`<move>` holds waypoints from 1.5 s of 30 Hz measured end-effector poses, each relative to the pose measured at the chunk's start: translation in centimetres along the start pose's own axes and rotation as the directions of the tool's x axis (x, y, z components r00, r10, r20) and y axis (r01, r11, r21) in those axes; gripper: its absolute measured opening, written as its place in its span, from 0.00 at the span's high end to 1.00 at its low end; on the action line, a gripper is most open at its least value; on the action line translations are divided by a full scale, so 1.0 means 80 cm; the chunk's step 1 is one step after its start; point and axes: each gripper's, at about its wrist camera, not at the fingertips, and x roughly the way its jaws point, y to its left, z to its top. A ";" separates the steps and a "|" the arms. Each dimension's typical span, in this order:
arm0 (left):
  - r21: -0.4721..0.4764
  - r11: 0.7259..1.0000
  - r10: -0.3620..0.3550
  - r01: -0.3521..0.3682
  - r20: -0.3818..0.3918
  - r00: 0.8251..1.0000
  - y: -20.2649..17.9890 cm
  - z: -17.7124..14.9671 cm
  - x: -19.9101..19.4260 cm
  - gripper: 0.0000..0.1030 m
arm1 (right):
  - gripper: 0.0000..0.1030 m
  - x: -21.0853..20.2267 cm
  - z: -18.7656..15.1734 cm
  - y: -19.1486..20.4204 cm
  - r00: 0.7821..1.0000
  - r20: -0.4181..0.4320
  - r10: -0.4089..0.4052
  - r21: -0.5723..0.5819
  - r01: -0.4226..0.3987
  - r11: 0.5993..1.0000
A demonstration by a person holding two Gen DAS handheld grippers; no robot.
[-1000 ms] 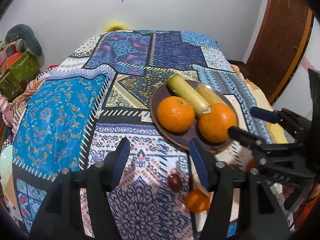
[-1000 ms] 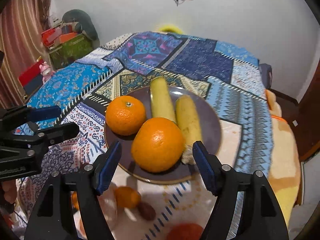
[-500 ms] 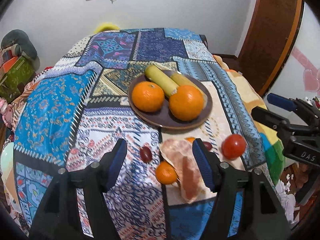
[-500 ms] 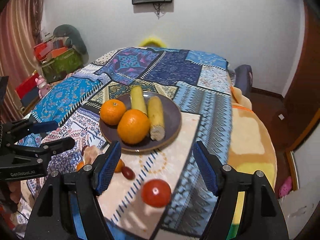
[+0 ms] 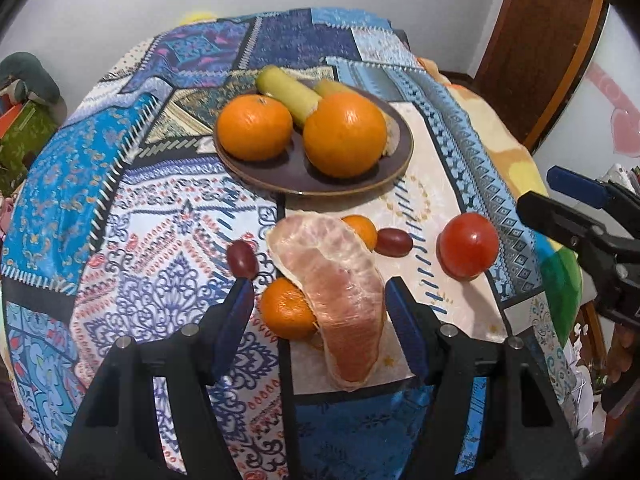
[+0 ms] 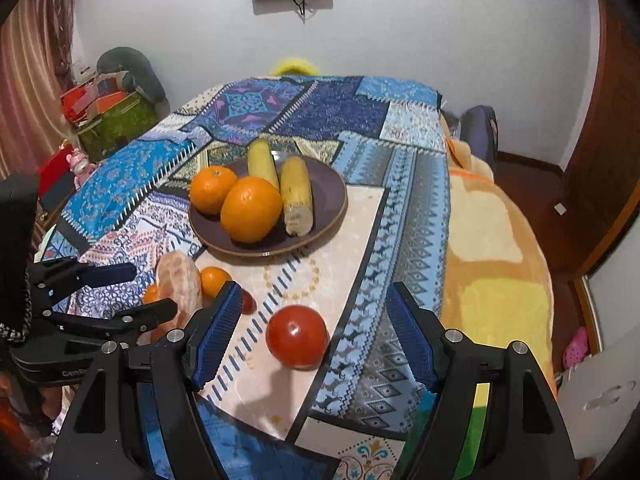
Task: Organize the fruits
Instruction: 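Move the left gripper toward the pomelo segment while the right gripper approaches the red tomato, then grasp the pomelo segment with the left gripper while the right gripper grasps the red tomato, then carry the pomelo segment with the left gripper while the right gripper carries the tomato to the plate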
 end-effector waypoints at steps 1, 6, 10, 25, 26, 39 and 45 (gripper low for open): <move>-0.001 1.000 -0.004 0.004 -0.004 1.000 -0.001 0.000 0.003 0.34 | 0.31 0.003 -0.002 -0.001 1.000 -0.006 0.002 0.004 -0.002 1.000; 0.004 1.000 0.001 -0.001 -0.003 1.000 -0.006 0.006 0.016 0.34 | 0.31 0.027 -0.013 -0.007 0.998 -0.061 0.028 0.022 -0.027 0.999; 0.011 1.000 0.012 -0.012 0.007 1.000 -0.007 0.011 0.023 0.34 | 0.34 0.042 -0.019 -0.006 0.994 -0.093 0.048 0.025 -0.046 0.999; 0.002 1.000 -0.003 0.003 0.041 0.999 0.002 0.011 0.023 0.41 | 0.57 0.073 -0.032 0.000 0.980 -0.164 0.113 0.020 -0.111 0.994; -0.001 1.000 -0.002 0.002 0.044 0.999 0.003 0.011 0.021 0.41 | 0.57 0.073 -0.032 0.000 0.980 -0.164 0.112 0.019 -0.111 0.994; -0.025 0.999 -0.016 0.019 0.125 0.992 0.011 0.023 -0.022 0.44 | 0.58 0.045 -0.013 -0.003 0.992 -0.086 0.093 0.020 -0.092 0.996; -0.041 0.999 -0.025 0.033 0.181 0.983 0.018 0.034 -0.045 0.44 | 0.58 0.026 0.007 0.001 0.997 -0.023 0.074 0.001 -0.074 0.997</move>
